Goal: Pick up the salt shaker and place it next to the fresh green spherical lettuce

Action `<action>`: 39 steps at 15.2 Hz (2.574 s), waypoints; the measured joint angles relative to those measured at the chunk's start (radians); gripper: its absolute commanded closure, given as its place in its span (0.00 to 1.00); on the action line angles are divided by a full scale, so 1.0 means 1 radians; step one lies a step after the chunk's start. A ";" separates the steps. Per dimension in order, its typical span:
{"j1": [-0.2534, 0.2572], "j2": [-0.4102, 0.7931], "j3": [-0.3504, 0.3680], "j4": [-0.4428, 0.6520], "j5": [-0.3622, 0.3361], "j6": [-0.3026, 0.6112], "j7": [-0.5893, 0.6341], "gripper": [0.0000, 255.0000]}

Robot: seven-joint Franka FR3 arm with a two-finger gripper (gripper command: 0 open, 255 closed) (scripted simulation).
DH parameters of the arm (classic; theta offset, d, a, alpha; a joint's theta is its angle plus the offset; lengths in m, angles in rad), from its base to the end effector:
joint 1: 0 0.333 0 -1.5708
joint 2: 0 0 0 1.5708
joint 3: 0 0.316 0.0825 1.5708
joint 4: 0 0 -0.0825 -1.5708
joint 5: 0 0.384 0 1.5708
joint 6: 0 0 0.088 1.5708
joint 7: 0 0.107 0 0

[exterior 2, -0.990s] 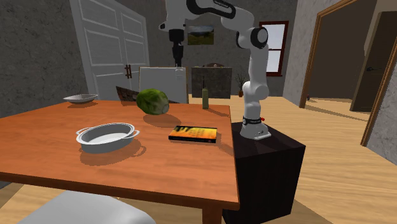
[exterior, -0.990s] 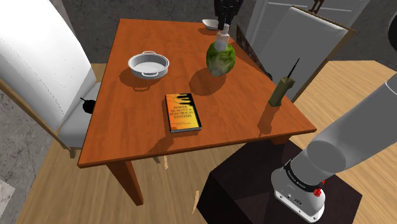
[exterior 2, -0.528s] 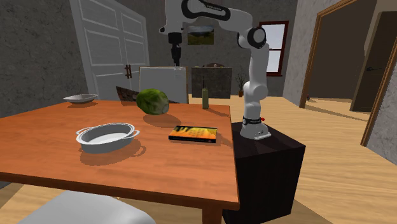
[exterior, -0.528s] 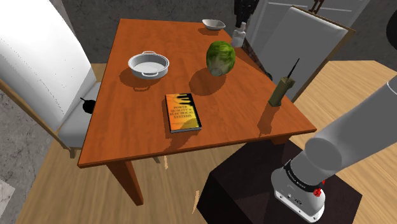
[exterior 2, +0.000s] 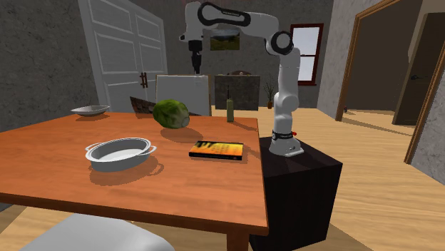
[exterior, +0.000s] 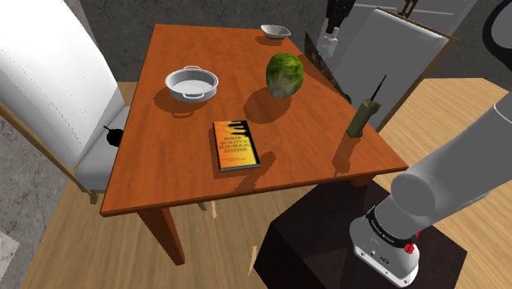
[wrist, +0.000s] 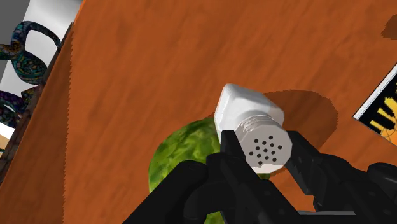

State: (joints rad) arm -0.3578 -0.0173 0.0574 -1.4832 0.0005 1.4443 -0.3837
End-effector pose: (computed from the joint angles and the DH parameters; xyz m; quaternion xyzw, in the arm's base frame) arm 0.5121 -0.1582 0.6637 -0.9991 -0.0417 0.0103 0.0034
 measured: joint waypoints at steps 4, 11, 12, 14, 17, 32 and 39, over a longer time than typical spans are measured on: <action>-0.045 0.055 -0.045 0.067 -0.004 -0.012 -0.090 1.00; -0.076 0.069 -0.072 0.032 -0.004 0.037 -0.150 1.00; -0.076 0.066 -0.072 0.016 -0.004 0.051 -0.150 1.00; -0.076 0.058 -0.072 -0.025 -0.004 0.083 -0.149 1.00; -0.075 0.046 -0.072 -0.081 -0.004 0.127 -0.149 1.00; -0.076 0.026 -0.073 -0.305 -0.004 0.330 -0.150 1.00; -0.075 0.032 -0.072 -0.396 -0.004 0.427 -0.148 1.00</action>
State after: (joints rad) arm -0.4330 0.0143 -0.0142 -1.8787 -0.0039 1.8712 -0.5312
